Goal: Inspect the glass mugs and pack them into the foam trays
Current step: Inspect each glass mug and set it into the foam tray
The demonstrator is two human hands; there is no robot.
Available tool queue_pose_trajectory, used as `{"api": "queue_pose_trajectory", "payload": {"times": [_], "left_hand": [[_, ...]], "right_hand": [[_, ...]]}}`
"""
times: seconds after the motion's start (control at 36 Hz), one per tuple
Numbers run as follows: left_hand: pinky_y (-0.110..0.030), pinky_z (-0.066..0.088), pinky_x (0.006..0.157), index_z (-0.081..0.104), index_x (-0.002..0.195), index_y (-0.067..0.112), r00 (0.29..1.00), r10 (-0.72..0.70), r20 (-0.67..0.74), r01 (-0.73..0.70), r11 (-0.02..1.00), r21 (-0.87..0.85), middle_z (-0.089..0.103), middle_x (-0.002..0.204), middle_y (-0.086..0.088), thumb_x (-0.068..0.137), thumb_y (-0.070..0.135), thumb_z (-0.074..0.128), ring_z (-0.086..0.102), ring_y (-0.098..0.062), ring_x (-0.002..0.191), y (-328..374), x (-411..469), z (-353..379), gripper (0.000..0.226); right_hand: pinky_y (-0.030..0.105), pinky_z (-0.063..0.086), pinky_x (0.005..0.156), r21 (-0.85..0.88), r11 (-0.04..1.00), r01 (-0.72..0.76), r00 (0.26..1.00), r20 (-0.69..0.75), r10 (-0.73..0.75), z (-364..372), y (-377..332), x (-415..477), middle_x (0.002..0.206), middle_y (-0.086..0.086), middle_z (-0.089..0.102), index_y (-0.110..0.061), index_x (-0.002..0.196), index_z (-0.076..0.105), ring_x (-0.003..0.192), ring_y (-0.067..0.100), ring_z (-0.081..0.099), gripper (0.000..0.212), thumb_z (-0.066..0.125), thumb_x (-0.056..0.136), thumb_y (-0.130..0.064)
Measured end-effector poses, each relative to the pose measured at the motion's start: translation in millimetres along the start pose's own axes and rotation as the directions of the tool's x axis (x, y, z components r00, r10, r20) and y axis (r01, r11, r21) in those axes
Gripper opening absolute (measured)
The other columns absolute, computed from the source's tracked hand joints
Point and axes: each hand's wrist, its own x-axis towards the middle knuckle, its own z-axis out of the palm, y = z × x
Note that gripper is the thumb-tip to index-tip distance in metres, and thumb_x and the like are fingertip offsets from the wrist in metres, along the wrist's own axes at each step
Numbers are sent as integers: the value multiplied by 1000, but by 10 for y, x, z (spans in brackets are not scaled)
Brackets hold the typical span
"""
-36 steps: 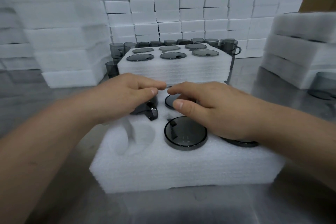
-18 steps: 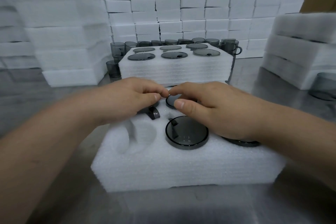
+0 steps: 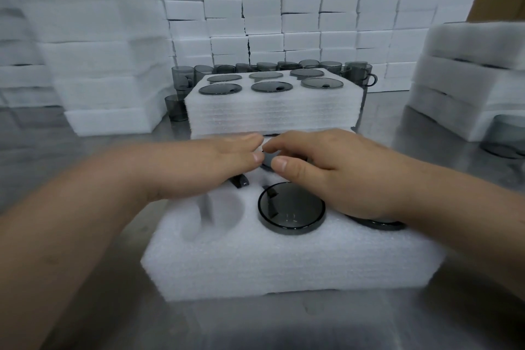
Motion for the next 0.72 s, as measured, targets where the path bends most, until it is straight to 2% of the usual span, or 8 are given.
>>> {"api": "queue_pose_trajectory", "payload": {"times": [0.17,0.25,0.36,0.42,0.5,0.58,0.64,0.72], "left_hand": [[-35,14,117,23,144,36,1000,23,7,-24,979,203,21,153,15,64,76,21,11,-1,141,112,-11,32,90],[-33,10,117,9,148,36,1000,-31,-1,29,947,319,7,156,16,65,76,23,1,1,142,130,-2,60,93],[-32,7,118,5,148,37,998,-63,1,60,956,286,1,156,17,69,71,25,-4,2,141,139,-25,46,89],[-33,15,117,22,147,35,995,-88,-45,95,972,213,16,155,14,71,69,27,10,-2,142,179,-59,34,83],[-41,42,96,65,110,19,920,-115,-375,157,984,82,62,119,-1,85,58,39,53,-17,113,263,-109,-9,53],[-36,49,79,70,77,21,732,-66,-678,97,995,8,70,84,7,71,45,35,62,-15,86,296,-132,-69,43],[-28,46,63,66,64,23,695,-76,-715,109,994,1,68,70,16,66,40,31,60,-4,68,279,-143,-72,39],[-27,38,54,62,60,18,741,-129,-660,161,987,-12,65,63,11,65,38,32,53,-5,57,214,-95,-8,36]], "right_hand": [[34,45,86,-10,1000,-2,1000,-2,2,-5,2,1,103,-21,62,-42,119,51,96,5,55,53,24,77,-59],[35,45,88,-9,1000,-3,1000,-4,3,-1,-5,4,107,-18,62,-40,121,51,99,6,56,54,24,77,-59],[34,45,87,-7,1000,-4,1000,4,4,-3,-5,7,104,-20,62,-42,118,52,97,4,55,52,24,77,-59],[34,45,88,-7,1000,-2,1000,9,2,-2,-7,6,107,-21,62,-43,119,51,99,4,55,53,23,77,-60],[36,43,93,-17,1000,-25,1000,11,25,-8,-6,4,116,-21,59,-41,126,47,108,5,53,61,22,75,-63],[35,43,95,-34,999,-38,999,17,39,-15,-2,-3,120,-21,58,-39,129,46,111,5,51,66,20,74,-64],[35,42,96,-38,998,-40,999,19,41,-12,-1,1,121,-20,58,-38,130,45,112,6,51,67,20,73,-64],[34,42,96,-35,999,-39,999,18,39,-8,2,6,121,-19,58,-38,130,45,112,5,51,67,20,74,-63]]}}
